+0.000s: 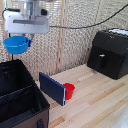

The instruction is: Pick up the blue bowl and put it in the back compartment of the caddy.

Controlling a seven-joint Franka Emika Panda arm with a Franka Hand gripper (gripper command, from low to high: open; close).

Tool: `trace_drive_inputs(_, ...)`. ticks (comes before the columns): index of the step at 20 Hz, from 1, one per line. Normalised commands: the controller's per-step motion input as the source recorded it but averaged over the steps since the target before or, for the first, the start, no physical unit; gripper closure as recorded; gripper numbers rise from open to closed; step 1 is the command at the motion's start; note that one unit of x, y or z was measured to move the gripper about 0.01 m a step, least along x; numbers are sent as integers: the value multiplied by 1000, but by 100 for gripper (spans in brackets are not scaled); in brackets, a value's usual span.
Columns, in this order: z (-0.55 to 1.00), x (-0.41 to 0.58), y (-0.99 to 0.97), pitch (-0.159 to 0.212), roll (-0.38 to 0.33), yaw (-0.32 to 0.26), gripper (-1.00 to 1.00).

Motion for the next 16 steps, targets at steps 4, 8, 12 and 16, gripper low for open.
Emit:
trace_drive_inputs(4,-376,415,808,-2,-100,16,100)
trace_drive_inputs(8,-541,386,616,-4,-163,59,100)
trace_drive_inputs(12,-296,151,486,-7,-155,43,-100)
trace_drive_inputs(16,639,128,-4,7,-29,-4,-100)
